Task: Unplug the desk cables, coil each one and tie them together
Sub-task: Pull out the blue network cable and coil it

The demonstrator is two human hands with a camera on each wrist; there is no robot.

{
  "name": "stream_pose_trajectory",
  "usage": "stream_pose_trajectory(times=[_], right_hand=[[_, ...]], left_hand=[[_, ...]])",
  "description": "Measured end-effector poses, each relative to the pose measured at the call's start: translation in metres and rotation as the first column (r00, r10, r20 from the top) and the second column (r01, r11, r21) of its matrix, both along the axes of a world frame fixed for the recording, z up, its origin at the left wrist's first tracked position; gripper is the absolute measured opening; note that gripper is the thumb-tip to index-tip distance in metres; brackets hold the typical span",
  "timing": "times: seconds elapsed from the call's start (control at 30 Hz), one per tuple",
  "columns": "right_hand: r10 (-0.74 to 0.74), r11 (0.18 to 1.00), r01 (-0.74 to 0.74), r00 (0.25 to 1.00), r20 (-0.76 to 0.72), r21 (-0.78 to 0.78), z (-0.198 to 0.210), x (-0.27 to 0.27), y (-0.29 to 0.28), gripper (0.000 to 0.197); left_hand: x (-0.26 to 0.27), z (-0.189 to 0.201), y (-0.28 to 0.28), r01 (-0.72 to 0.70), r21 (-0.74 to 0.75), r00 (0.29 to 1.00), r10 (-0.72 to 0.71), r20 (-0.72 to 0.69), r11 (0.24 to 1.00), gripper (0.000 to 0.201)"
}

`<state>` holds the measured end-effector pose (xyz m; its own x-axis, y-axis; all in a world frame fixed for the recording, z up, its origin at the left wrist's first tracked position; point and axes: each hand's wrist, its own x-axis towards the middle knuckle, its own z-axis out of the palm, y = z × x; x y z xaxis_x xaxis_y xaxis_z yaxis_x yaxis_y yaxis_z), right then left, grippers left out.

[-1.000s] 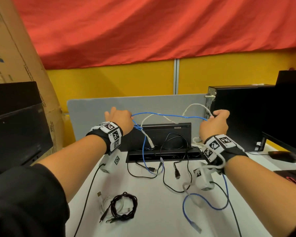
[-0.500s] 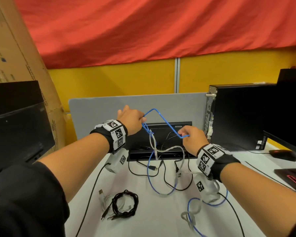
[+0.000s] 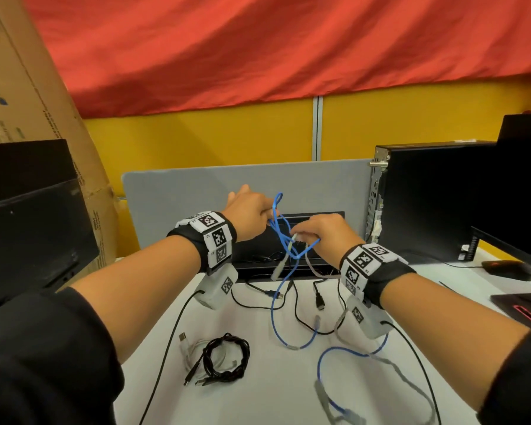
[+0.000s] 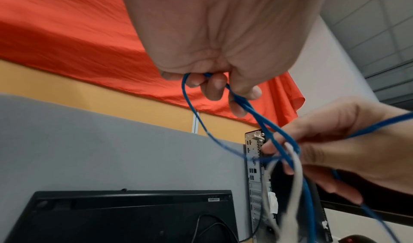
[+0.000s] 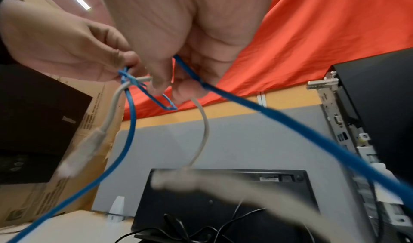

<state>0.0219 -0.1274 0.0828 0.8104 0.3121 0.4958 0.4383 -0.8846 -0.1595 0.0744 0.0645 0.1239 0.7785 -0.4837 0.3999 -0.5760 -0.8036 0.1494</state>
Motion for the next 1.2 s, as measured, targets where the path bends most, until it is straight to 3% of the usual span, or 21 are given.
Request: stream_pose_trajectory(times=[0.1, 0.23, 0.3, 0.47, 0.57, 0.73, 0.83, 0.93, 1.07, 1.13, 1.2], right_hand=[[-0.153, 0.962, 0.121, 0.982, 0.113, 0.246, 0.002, -0.001, -0.016, 0.02], [-0.36, 0.883, 0.332, 0.933, 0.024, 0.333, 0.007, 0.002, -0.023, 0.047], [-0.358, 0.85, 0.337, 0.933, -0.024, 0.406, 0.008, 0.005, -0.02, 0.048], [-0.122, 0.802, 0.237, 0.964, -0.237, 0.549, 0.009, 0.011, -0.014, 0.044], [-0.159, 0.668, 0.239, 0.971, -0.179, 0.704, 0.014, 0.016, -0.011, 0.031], [-0.302, 0.489, 0.305, 0.938, -0.17, 0.817, 0.028, 0.022, -0.016, 0.032], [-0.337, 0.487, 0.244, 0.938, -0.077, 0.838, 0.033, 0.021, -0.015, 0.041], [-0.228, 0.534, 0.145, 0.973, -0.024, 0.833, 0.038, 0.016, -0.011, 0.041], [0.052, 0.513, 0.163, 0.974, -0.22, 0.843, 0.044, 0.014, -0.004, 0.038], [0.04, 0.548, 0.191, 0.966, -0.254, 0.815, 0.048, 0.014, 0.009, 0.036], [-0.018, 0.533, 0.2, 0.974, -0.225, 0.822, 0.056, 0.013, 0.014, 0.035]], left_hand=[[0.005, -0.001, 0.012, -0.05, 0.002, 0.998, 0.05, -0.021, 0.999, 0.036], [0.01, -0.003, 0.02, -0.084, -0.022, 0.996, 0.083, -0.041, 0.996, 0.036], [0.01, -0.003, 0.019, -0.082, -0.032, 0.996, 0.081, -0.028, 0.996, 0.038], [0.008, -0.005, 0.013, -0.009, -0.012, 0.998, 0.01, 0.06, 1.0, 0.033], [0.003, -0.007, 0.002, 0.074, 0.003, 0.989, -0.074, 0.128, 0.997, 0.028], [0.006, 0.0, 0.005, 0.083, -0.107, 0.976, -0.059, 0.211, 0.991, 0.026], [0.007, 0.002, 0.005, 0.096, -0.071, 0.964, -0.075, 0.254, 0.993, 0.026], [0.011, 0.002, 0.008, 0.053, -0.061, 0.964, -0.036, 0.262, 0.997, 0.026], [0.008, 0.002, 0.002, 0.077, -0.017, 0.963, -0.069, 0.26, 0.997, 0.021], [0.001, 0.002, -0.009, 0.113, 0.032, 0.952, -0.118, 0.283, 0.993, 0.018], [-0.002, 0.0, -0.016, 0.12, 0.07, 0.946, -0.136, 0.294, 0.99, 0.02]])
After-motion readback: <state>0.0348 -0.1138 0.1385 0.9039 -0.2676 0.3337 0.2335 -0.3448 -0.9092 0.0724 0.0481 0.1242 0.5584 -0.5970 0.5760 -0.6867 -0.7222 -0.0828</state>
